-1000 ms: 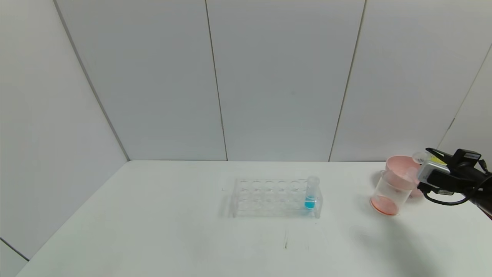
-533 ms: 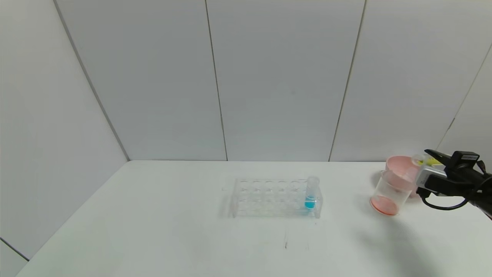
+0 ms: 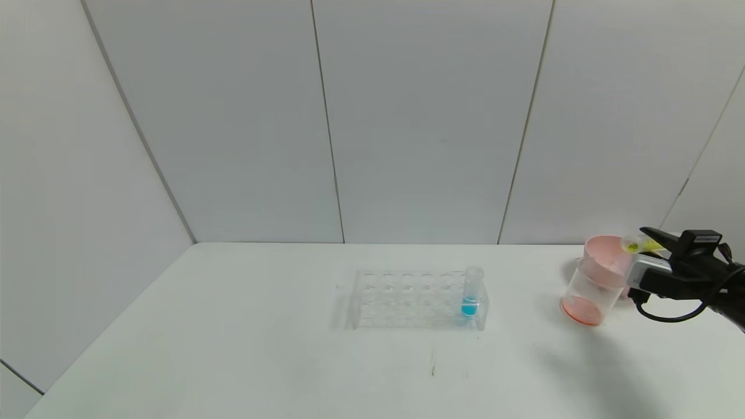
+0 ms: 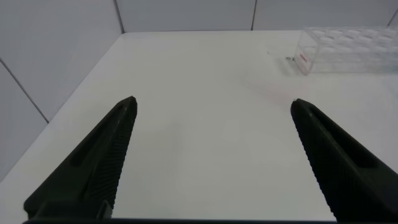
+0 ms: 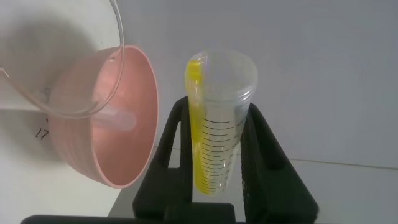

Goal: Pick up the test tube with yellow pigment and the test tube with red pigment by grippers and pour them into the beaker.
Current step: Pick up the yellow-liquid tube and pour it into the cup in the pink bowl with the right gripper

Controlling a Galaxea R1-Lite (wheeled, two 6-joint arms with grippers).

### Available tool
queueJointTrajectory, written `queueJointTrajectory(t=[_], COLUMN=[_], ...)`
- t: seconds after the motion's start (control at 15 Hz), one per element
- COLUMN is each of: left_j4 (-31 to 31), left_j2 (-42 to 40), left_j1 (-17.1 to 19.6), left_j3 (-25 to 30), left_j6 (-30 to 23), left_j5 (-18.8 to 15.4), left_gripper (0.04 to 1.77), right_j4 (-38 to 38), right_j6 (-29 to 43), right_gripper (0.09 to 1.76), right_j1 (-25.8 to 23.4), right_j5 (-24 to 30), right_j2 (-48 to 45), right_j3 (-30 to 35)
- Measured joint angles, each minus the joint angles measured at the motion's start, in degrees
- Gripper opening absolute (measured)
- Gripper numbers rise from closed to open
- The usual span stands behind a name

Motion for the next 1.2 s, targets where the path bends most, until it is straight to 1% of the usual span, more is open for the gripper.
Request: queueJointTrajectory(t=[0.4, 0.8, 1.2], left_j4=[0.0, 0.0, 0.0], left_j2=[0.0, 0.0, 0.0], left_j1=[0.0, 0.0, 0.0], left_j3=[0.0, 0.0, 0.0], left_j6=[0.0, 0.0, 0.0], left_j5=[0.0, 0.0, 0.0], left_gripper=[1.76, 1.76, 1.76], right_j4=[-1.3, -1.4, -1.5], right_j6=[-3.5, -4.1, -7.1], right_gripper=[0.5, 0.5, 0.5], right_j1=[0.1, 0.1, -0.1], right_j5=[0.0, 0.0, -1.0], right_j2=[0.0, 0.0, -0.2], right_j3=[1.1, 1.0, 0.5])
